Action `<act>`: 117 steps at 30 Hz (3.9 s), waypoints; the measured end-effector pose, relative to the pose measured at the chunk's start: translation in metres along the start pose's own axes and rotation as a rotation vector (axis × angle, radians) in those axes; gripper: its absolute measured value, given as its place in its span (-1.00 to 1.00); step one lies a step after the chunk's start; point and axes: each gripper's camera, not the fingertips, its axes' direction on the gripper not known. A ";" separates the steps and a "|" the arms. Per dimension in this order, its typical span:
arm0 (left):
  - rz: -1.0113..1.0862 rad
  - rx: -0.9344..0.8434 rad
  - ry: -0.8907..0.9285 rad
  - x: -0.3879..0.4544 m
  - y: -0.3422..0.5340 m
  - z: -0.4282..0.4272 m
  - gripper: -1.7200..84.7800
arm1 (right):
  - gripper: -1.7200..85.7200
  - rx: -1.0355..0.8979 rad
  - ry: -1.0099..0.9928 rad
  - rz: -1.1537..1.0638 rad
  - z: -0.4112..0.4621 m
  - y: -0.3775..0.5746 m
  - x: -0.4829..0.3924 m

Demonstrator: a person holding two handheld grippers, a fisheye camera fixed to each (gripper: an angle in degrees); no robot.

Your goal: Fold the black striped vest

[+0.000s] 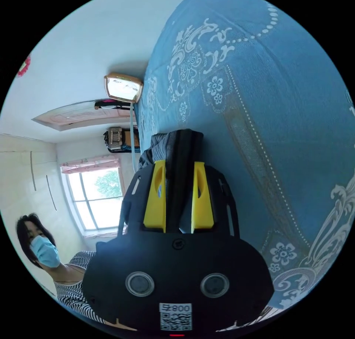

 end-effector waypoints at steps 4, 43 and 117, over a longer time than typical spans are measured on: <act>-0.006 -0.005 0.011 0.001 -0.002 -0.004 -0.82 | -0.79 -0.008 0.022 -0.020 -0.007 0.004 -0.002; -0.062 0.275 0.316 -0.120 0.101 -0.180 -0.83 | -0.84 0.244 0.056 -0.137 -0.189 0.138 -0.211; -1.159 0.717 0.547 -0.780 0.651 -0.290 -0.81 | -0.96 -0.366 0.480 -0.529 0.160 0.022 -0.902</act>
